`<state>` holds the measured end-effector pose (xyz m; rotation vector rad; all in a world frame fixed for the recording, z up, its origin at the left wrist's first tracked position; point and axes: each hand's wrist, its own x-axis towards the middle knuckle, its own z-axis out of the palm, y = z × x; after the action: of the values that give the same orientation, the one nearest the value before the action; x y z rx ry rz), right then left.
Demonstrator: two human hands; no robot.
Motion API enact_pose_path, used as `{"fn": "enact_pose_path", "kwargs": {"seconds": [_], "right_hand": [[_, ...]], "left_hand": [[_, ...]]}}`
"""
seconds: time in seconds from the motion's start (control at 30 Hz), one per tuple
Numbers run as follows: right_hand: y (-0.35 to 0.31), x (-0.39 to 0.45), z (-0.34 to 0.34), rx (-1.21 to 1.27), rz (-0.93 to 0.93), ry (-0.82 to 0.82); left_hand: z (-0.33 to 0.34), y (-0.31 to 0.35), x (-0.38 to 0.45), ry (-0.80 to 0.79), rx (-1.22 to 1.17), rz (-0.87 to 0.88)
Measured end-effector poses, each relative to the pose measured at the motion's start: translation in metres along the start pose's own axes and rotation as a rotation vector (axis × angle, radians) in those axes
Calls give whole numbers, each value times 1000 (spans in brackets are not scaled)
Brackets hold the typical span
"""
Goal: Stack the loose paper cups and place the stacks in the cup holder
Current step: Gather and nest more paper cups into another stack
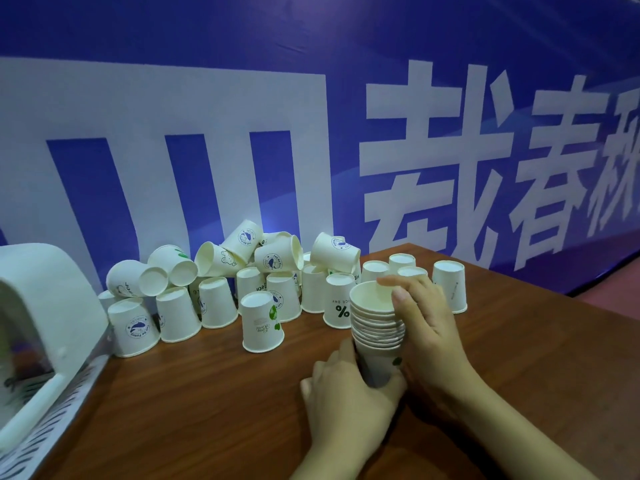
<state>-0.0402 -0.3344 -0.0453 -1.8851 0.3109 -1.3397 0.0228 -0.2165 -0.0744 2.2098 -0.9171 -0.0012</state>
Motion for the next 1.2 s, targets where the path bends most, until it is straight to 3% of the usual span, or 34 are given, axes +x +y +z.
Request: {"fn": "enact_pose_path", "kwargs": {"seconds": [0.13, 0.3, 0.47, 0.57, 0.63, 0.73, 0.87, 0.93, 1.1, 1.2], "right_hand": [[17, 0, 0, 99, 176, -17], [30, 10, -12, -336, 169, 62], [43, 16, -23, -746, 421, -153], [37, 19, -26, -897, 396, -52], [37, 21, -26, -895, 397, -29], [38, 19, -23, -900, 382, -129], [30, 17, -25, -696, 238, 205], [29, 16, -28, -628, 233, 263], [35, 14, -33, -714, 435, -44], [35, 14, -33, -766, 526, -149]], "left_hand": [[-3, 4, -2, 0, 21, -15], [-6, 6, -3, -3, -6, -32], [-6, 5, -3, 20, -2, -19], [-5, 5, -4, 17, 5, -22], [-6, 4, -3, 8, -6, -21], [-5, 4, -3, 0, -3, -18], [-5, 4, -4, -10, 24, -15], [-6, 4, -4, -6, 15, -15], [-7, 6, -4, -6, 21, -20], [-6, 5, -3, -13, 26, -12]]}}
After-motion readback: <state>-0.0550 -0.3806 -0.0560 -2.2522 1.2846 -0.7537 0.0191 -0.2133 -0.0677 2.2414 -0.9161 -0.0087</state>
